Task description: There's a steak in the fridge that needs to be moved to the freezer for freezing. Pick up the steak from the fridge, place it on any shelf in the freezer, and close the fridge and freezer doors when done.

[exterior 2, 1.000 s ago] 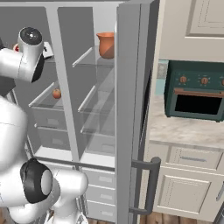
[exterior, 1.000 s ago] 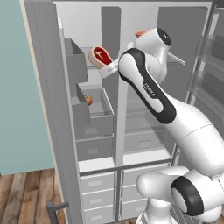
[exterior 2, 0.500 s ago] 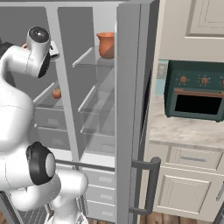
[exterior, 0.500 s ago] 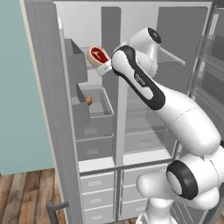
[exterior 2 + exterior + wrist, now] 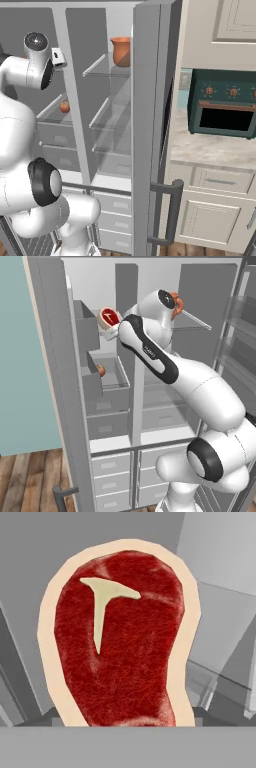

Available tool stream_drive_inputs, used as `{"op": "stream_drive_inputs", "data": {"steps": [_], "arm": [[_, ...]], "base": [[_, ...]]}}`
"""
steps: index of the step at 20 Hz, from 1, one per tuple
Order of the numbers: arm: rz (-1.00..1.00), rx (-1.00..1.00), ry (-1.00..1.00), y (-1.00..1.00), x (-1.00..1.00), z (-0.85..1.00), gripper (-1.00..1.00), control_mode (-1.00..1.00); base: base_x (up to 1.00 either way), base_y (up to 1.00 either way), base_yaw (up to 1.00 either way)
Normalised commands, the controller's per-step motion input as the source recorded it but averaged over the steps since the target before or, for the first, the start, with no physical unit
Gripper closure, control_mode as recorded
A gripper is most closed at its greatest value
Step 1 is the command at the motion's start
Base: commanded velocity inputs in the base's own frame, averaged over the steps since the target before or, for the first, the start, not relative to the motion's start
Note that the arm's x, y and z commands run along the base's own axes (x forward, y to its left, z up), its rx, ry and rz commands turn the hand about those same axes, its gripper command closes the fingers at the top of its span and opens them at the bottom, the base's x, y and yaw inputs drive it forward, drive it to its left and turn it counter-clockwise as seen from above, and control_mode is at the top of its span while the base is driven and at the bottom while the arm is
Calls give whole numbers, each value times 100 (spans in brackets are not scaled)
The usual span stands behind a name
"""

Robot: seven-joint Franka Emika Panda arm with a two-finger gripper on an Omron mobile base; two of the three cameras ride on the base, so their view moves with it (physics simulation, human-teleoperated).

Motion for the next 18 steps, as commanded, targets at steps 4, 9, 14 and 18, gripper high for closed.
{"op": "stream_drive_inputs", "data": {"steps": [4, 9, 14, 18], "arm": [[-6, 0, 2, 11, 44, 0, 100, -100], [-1, 0, 7, 3, 43, 0, 100, -100], [0, 0, 2, 14, 10, 0, 100, -100], [0, 0, 0, 28, 0, 0, 100, -100]], "base": [[0, 0, 0], [0, 0, 0], [0, 0, 0], [0, 0, 0]]}}
